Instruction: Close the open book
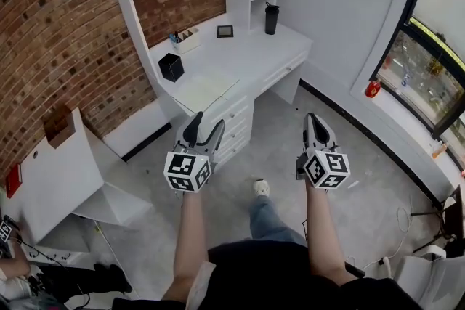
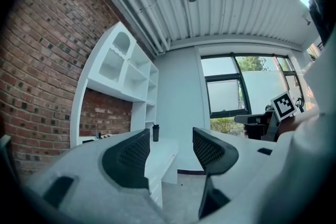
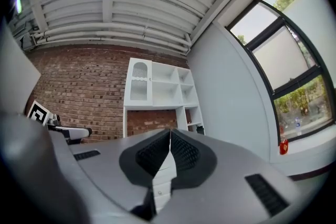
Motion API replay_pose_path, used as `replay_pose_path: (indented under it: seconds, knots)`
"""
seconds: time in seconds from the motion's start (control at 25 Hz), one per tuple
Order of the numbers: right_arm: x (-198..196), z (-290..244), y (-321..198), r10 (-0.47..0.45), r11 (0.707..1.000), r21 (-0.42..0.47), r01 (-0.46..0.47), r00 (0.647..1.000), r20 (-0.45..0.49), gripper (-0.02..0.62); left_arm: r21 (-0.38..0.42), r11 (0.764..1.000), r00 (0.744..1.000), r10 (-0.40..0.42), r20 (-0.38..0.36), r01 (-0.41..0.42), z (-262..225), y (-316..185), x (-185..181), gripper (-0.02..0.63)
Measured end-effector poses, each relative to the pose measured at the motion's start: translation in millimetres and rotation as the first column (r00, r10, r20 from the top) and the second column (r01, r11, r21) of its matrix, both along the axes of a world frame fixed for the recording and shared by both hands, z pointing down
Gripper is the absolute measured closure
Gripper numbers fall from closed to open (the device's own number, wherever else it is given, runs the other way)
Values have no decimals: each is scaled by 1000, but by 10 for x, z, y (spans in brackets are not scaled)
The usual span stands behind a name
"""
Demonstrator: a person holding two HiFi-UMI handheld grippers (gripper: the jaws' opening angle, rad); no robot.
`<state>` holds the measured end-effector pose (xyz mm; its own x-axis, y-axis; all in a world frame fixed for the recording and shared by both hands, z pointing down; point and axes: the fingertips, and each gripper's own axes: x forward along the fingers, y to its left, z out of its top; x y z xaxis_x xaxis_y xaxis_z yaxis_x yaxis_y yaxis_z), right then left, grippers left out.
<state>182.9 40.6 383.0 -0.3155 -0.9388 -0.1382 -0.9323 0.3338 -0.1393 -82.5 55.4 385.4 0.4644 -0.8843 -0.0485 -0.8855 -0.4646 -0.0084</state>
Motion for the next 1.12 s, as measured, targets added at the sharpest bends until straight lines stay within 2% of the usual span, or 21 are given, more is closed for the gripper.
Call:
replay_pose_path:
  seconds: [0.32,0.6,0.88,1.12]
  knots:
    - [-181,276,-1779,-148,986,-85,146,989,-8,597,-102,988,993,-118,-3,117,372,-1377,-9,380]
    - [-633,601,-3143,-307,937,-182,297,951,-27,597,-148,958,968,-251,-6,247,612,-2336,-240,380]
    - [-1137,809,-3780,-439,876,-233,422,898,-26,597,-194,915,933,-361,4,355,797,-2719,-520,380]
    - [-1375,944,-4067,-477,852,-259,455,878,-26,597,-231,898,926,-376,45,376,1037,-2949,-565,380]
